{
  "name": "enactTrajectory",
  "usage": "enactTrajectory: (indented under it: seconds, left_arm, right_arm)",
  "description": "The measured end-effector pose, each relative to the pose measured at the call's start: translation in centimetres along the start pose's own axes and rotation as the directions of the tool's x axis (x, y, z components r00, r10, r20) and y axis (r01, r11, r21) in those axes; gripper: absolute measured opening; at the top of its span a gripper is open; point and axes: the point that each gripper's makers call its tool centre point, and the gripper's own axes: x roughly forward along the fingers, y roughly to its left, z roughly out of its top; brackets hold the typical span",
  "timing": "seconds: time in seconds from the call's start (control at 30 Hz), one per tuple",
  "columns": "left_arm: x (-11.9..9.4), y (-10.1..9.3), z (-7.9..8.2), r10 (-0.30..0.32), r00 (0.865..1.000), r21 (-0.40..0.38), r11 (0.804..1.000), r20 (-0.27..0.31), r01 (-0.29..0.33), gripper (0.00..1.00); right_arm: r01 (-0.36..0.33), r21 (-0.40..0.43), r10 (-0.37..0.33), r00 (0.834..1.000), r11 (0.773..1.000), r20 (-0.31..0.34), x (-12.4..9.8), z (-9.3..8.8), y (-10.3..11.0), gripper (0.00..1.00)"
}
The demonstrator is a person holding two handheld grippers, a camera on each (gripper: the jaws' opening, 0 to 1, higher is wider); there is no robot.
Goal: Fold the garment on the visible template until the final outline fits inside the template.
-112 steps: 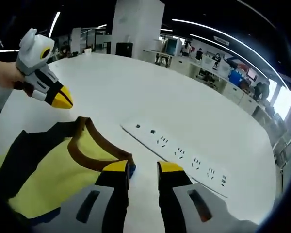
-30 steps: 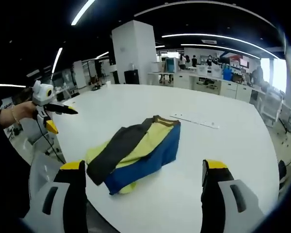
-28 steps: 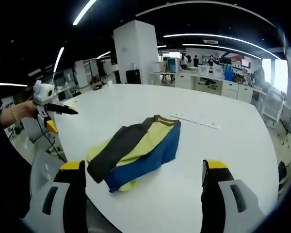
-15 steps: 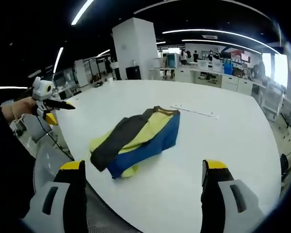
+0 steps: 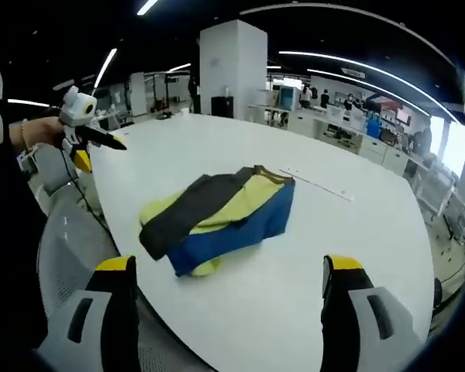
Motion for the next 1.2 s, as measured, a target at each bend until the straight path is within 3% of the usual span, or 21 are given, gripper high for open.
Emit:
enactTrajectory:
  seconds: [0.07, 0.2, 0.27, 0.43, 0.8, 0.97, 1.2]
  left_arm:
    - [0.0, 0.1, 0.1, 0.003, 1.0, 0.001, 1.0, 0.002, -0.003, 0.99]
    - [0.0, 0.1, -0.1, -0.007, 1.0, 0.015, 1.0, 0.003, 0.007, 0.98]
    - [0.0, 0.1, -0.3, -0.006, 1.0, 0.018, 1.0, 0.002, 0.006, 0.98]
    - [0.1, 0.0, -0.5, -0.012, 1.0, 0.009, 1.0, 0.003, 0.012, 0.95]
    - [0.4, 0.2, -1.0, -0.015, 1.0, 0.003, 1.0, -0.01, 0.015, 0.94]
    - [1.1, 0.3, -1.3, -0.025, 0.999, -0.003, 1.0, -0.026, 0.025, 0.93]
    - [1.2, 0.2, -1.5, -0.035, 0.999, -0.001, 0.999, -0.025, 0.035, 0.91]
  right_arm:
    - [0.003, -0.015, -0.003, 1.0, 1.0, -0.013, 0.1, -0.1, 0.1, 0.9]
    - [-0.022, -0.038, 0.021, 0.999, 0.999, -0.026, 0.9, -0.5, 0.8, 0.91]
    - [-0.049, -0.073, 0.044, 0.996, 0.996, -0.072, 1.4, -1.2, 1.5, 0.86]
    - [-0.098, -0.109, 0.091, 0.994, 0.989, -0.064, 2.9, -1.3, 3.2, 0.74]
    - [-0.212, -0.217, 0.186, 0.973, 0.953, -0.134, 6.2, -2.5, 7.0, 0.61]
    - [-0.225, -0.27, 0.185, 0.969, 0.936, -0.164, 8.1, -3.1, 8.0, 0.42]
    - [-0.265, -0.303, 0.214, 0.958, 0.915, -0.192, 11.1, -4.0, 9.9, 0.35]
